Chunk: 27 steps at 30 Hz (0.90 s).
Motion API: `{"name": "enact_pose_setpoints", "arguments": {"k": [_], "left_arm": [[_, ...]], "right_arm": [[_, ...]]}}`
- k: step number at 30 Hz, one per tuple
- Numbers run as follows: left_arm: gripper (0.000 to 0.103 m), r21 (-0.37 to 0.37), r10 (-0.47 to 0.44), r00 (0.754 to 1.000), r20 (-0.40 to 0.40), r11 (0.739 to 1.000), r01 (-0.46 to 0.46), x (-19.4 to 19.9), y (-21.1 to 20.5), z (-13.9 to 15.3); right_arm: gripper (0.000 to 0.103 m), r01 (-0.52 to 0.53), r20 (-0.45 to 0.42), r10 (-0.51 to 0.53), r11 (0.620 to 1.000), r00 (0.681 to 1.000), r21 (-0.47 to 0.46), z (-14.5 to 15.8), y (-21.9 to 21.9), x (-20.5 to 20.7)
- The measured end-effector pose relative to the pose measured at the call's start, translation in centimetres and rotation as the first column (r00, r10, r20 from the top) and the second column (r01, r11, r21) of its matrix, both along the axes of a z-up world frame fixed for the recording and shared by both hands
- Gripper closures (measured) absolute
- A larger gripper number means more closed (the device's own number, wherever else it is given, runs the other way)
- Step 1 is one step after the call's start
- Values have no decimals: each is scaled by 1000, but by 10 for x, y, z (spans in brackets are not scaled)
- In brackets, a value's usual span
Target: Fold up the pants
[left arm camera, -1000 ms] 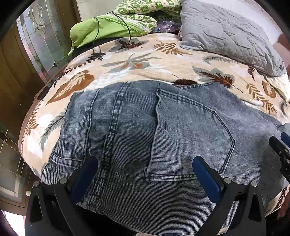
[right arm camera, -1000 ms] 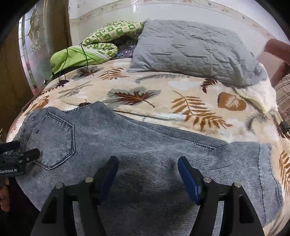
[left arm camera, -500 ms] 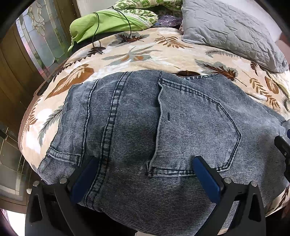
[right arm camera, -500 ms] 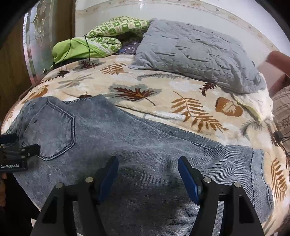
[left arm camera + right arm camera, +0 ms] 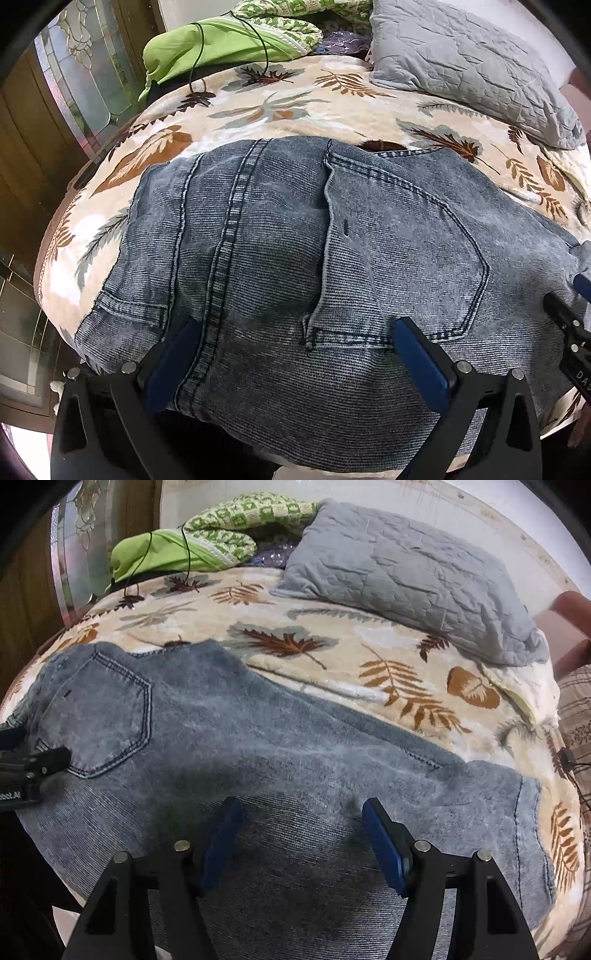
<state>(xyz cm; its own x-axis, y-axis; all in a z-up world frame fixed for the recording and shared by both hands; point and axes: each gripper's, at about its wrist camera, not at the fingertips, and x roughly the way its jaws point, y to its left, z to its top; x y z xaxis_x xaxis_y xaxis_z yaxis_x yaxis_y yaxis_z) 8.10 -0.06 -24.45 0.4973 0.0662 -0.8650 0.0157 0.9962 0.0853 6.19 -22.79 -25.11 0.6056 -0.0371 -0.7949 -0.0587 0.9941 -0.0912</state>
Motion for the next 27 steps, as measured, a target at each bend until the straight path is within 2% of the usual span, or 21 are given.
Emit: {"name": "enact_pose_setpoints", "arguments": {"k": [11, 15, 18, 21, 25, 27], "left_arm": [[0, -28, -6, 1000, -23, 1000, 6, -4, 4, -2], [0, -8, 13, 1000, -6, 1000, -13, -5, 9, 10], [0, 2, 55, 997, 60, 998, -55, -1, 24, 32], [0, 0, 128, 985, 120, 992, -129, 8, 50, 55], [0, -24, 217, 970, 107, 976, -216, 15, 83, 58], [0, -43, 252, 965, 76, 968, -249, 14, 95, 51]], "right_arm": [[32, -4, -30, 5, 999, 1000, 37, -8, -6, -12], [31, -11, -9, 12, 998, 1000, 54, -1, -7, -18], [31, -60, 40, 57, 994, 998, 94, 9, -1, -23], [32, -138, 74, 131, 986, 989, 95, 14, 16, -28], [31, -243, 97, 231, 961, 968, 132, 18, 42, -32], [32, -280, 90, 271, 953, 958, 113, 16, 58, -34]]}}
